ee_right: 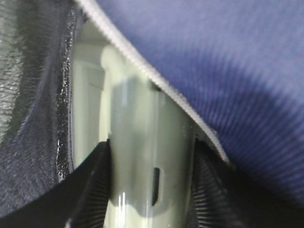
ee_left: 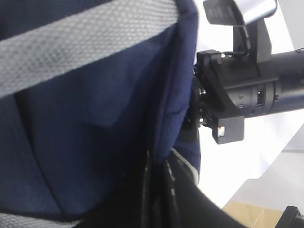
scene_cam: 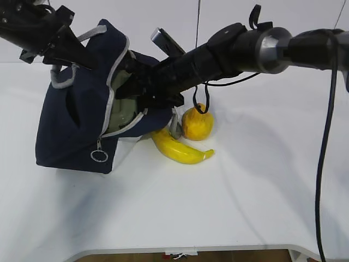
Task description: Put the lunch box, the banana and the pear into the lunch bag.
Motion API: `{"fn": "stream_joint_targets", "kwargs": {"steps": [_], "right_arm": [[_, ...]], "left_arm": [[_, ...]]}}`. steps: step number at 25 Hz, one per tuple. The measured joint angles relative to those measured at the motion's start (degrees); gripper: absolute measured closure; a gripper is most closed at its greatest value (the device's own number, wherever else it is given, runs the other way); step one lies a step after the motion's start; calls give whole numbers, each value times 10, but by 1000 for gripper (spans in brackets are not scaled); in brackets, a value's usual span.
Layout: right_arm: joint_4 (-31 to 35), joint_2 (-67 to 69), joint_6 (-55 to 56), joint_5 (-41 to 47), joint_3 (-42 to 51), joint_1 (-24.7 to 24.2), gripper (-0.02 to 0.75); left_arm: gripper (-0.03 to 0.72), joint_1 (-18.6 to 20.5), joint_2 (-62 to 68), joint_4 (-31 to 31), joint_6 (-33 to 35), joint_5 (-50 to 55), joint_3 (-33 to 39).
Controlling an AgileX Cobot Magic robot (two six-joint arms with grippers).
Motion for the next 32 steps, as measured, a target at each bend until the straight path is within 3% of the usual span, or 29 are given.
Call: {"fn": "stream_joint_targets", "kwargs": {"steps": [32], "right_arm": [[-69,3,-4,8,-10,1,353]], "left_arm": [[687,0,10,7,0,9,0]]}}
